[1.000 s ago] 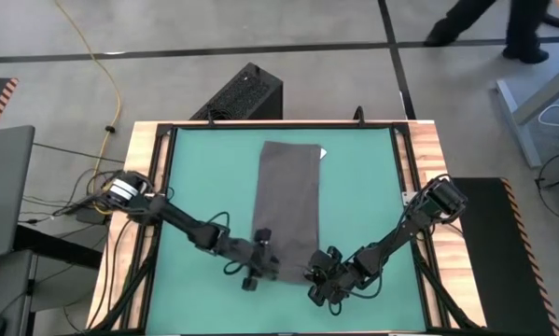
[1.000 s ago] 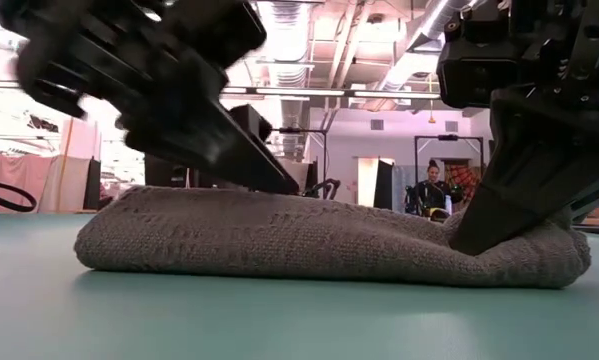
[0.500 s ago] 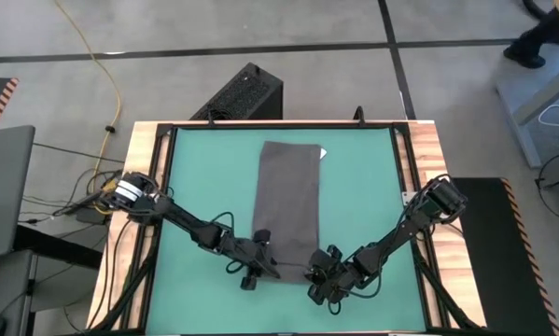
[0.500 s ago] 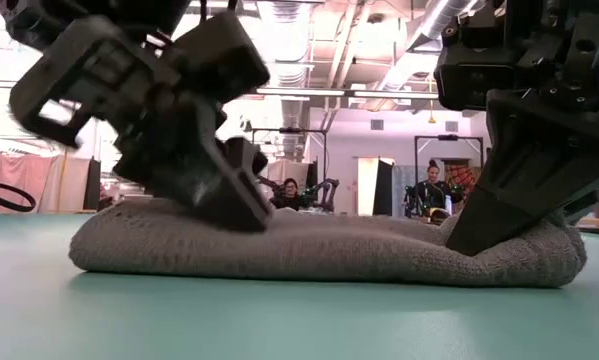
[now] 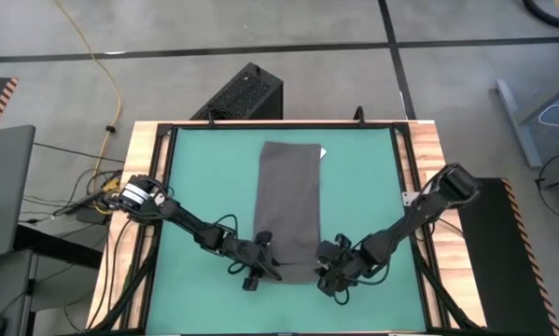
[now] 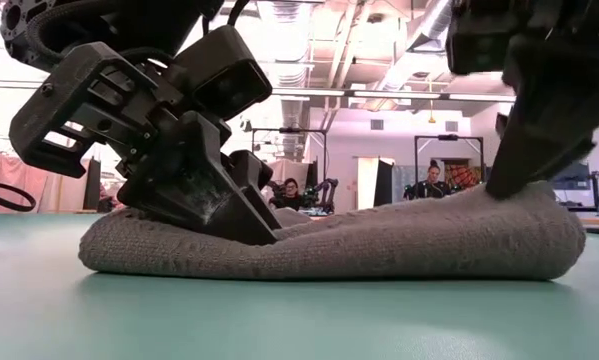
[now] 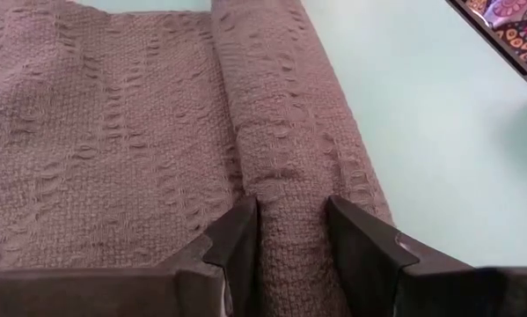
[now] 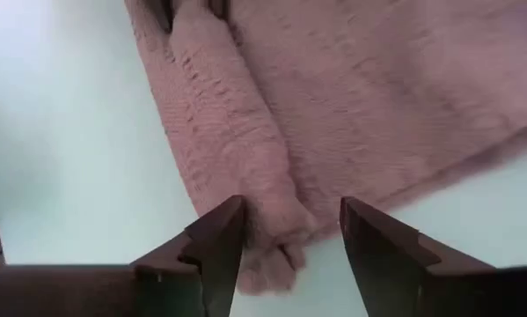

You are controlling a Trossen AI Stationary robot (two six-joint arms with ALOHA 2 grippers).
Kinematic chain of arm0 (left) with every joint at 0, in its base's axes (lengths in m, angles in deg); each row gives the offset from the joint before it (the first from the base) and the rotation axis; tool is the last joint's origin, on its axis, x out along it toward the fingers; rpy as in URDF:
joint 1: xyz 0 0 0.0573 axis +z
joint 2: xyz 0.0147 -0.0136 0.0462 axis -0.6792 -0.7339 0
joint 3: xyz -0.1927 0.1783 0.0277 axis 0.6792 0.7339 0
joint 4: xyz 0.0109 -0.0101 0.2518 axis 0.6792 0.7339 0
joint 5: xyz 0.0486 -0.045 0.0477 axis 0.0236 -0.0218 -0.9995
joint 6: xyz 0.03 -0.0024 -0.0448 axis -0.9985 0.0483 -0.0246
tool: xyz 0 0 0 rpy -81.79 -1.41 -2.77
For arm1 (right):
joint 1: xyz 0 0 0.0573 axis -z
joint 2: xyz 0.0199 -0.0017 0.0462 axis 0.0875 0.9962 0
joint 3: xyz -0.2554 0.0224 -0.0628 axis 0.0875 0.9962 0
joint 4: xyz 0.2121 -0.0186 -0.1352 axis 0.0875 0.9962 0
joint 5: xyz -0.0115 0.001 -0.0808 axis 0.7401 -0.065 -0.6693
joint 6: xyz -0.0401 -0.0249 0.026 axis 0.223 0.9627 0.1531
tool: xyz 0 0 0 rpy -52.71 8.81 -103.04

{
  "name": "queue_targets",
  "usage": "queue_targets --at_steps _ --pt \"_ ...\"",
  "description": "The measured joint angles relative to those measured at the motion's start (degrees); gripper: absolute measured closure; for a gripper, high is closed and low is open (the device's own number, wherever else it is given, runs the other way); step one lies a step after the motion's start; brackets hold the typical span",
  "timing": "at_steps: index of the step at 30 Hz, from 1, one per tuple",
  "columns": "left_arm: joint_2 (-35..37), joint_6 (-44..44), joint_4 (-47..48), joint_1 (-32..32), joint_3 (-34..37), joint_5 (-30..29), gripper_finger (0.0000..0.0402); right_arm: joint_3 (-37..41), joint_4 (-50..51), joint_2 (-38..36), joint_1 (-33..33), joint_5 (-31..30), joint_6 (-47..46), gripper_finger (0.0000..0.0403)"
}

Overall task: Roll towel into tight, uniform cylinder
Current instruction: Roll the gray towel

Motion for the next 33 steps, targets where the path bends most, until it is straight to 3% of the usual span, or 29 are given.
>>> queue_targets --at_steps 5,8,12,16,25,33 --pt "-0.02 -0.10 0.04 0.23 0.00 0.55 0.0276 0.00 0.81 -3.30 -0.84 -0.77 5.38 0.0189" --pt "-0.02 -0.10 0.20 0.55 0.00 1.61 0.0276 0.00 -4.75 -3.25 -2.48 -0.88 12.39 0.0191" --pt "-0.04 -0.13 0.29 1.24 0.02 3.23 0.0276 -0.17 -13.51 -0.40 -5.15 -1.65 26.06 0.0191" --pt "-0.07 0.13 0.20 2.15 0.02 5.69 0.0276 -0.60 -14.07 2.72 -6.33 -4.53 34.35 0.0191" --pt "-0.07 0.13 0.55 2.87 -0.04 7.20 0.0276 -1.57 -12.84 7.87 -4.86 -5.60 37.86 0.0191" --pt "-0.09 -1.16 0.28 2.96 -0.02 8.90 0.0267 -1.77 -10.04 7.53 -4.69 -10.07 39.19 0.0191"
